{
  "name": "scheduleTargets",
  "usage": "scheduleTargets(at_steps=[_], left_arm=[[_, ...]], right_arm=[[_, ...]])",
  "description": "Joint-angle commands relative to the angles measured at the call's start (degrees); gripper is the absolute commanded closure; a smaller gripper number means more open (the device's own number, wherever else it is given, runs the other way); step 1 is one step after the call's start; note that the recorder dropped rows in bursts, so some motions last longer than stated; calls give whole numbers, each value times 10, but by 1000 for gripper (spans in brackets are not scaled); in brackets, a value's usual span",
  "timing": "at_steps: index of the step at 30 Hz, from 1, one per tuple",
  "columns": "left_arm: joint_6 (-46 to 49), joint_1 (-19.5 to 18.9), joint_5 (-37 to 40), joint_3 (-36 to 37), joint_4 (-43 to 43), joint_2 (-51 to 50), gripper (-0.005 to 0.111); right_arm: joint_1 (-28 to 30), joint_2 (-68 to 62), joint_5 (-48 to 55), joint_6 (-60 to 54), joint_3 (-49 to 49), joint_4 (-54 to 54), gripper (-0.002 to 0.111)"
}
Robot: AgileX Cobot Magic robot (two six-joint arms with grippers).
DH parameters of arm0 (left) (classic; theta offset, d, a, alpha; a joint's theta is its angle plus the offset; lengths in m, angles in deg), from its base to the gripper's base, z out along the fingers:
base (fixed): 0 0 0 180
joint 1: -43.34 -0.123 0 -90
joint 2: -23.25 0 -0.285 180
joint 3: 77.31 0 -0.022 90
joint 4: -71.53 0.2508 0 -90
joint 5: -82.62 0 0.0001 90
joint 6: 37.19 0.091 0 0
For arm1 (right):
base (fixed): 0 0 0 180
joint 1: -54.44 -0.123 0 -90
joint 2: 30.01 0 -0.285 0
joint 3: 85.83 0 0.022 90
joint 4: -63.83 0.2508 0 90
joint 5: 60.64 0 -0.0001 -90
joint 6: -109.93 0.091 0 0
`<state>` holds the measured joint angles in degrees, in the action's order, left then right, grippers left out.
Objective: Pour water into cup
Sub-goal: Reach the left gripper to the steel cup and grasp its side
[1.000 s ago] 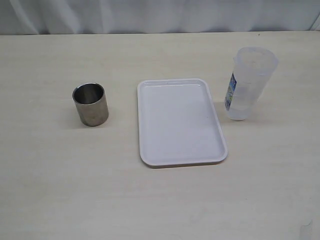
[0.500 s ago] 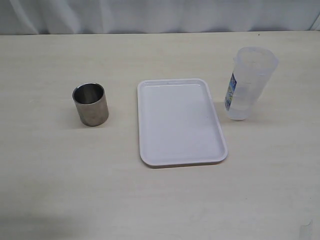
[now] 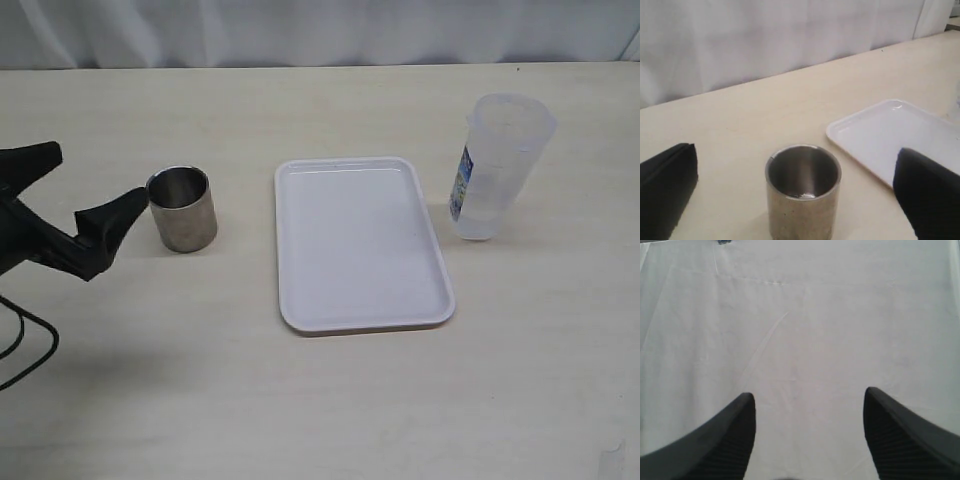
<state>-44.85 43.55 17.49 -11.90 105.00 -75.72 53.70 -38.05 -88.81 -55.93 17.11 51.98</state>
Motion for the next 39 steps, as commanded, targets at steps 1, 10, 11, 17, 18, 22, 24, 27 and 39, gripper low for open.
scheduleTargets(at_steps=[1,10,11,17,18,22,24,27,39], left_arm=[[10,4,-37,-34,39,-84,2],[10,4,-40,-99,93,-201,2],[10,4,-40,-105,93,-210,2],[10,4,-40,-134,93,-246,2],[10,4,-40,-139,93,-252,2],[10,5,-43,-162,101,-279,2],[10,5,-43,-173,107,-289,2],[8,5,-43,-190,110,-306,2],[-18,5,-47,-269,160,-371,2]], right_arm=[[5,3,2,2,-2,2,48],[5,3,7,2,-2,2,48],[5,3,9,2,-2,2,48],[5,3,10,2,-2,2,48],[5,3,10,2,-2,2,48],[5,3,10,2,-2,2,48],[5,3,10,2,-2,2,48],[5,3,13,2,-2,2,48],[5,3,15,2,-2,2,48]])
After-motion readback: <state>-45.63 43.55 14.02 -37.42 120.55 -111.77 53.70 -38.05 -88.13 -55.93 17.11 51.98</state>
